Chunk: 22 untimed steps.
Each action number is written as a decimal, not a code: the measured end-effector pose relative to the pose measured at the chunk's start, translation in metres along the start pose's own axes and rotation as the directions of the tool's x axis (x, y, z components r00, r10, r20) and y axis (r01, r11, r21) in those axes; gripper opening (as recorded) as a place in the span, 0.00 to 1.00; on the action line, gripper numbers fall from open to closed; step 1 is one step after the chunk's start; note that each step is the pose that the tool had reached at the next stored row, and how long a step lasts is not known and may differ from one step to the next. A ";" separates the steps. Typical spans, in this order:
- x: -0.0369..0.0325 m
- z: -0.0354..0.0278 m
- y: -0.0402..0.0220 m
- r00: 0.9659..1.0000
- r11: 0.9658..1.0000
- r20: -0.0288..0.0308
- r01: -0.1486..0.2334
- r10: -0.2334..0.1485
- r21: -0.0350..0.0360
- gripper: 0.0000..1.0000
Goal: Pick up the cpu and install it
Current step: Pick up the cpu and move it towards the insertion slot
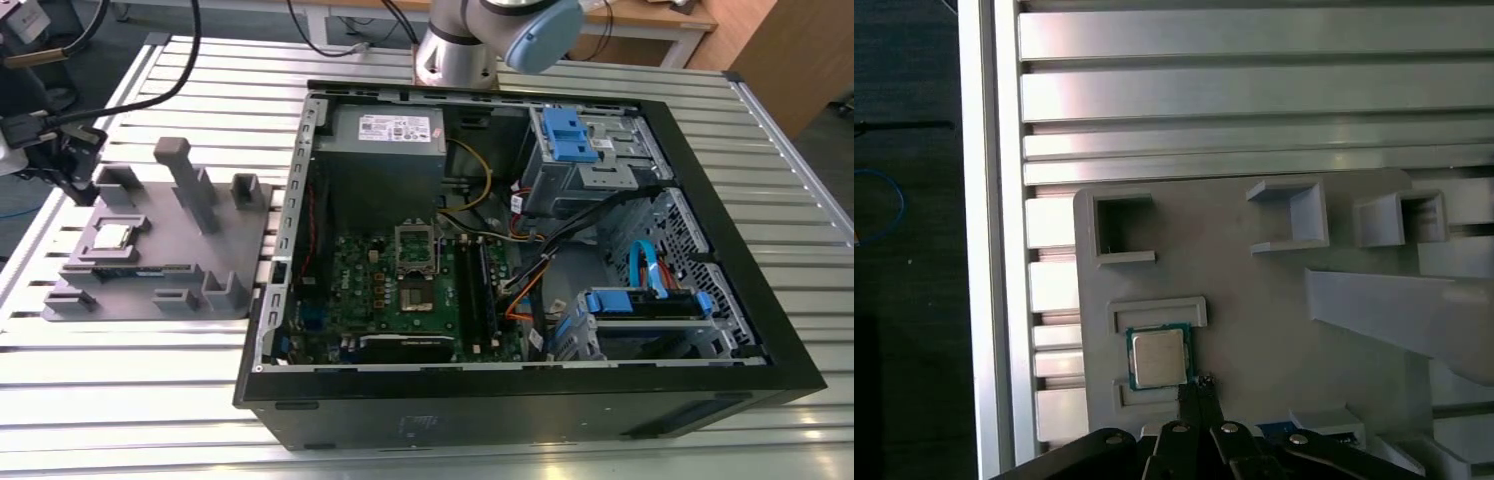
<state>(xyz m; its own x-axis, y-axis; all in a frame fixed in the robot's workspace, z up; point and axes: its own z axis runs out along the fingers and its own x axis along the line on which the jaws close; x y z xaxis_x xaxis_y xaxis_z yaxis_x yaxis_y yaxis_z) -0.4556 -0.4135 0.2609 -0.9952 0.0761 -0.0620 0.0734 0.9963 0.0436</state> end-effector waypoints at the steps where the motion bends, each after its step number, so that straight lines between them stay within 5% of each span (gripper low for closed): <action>1: 0.0009 0.0017 -0.0001 1.000 1.000 0.000 0.000 0.000 0.000 0.11; 7: 0.0074 0.0118 -0.0010 1.000 1.000 0.000 0.000 0.000 0.001 0.11; 22: 0.0104 0.0351 -0.0022 1.000 1.000 0.000 0.001 -0.001 0.010 0.11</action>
<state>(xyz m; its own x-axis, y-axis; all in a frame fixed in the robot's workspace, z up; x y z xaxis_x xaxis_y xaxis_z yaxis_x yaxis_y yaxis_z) -0.4637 -0.4135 0.2252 -0.9952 0.0754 -0.0621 0.0734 0.9967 0.0336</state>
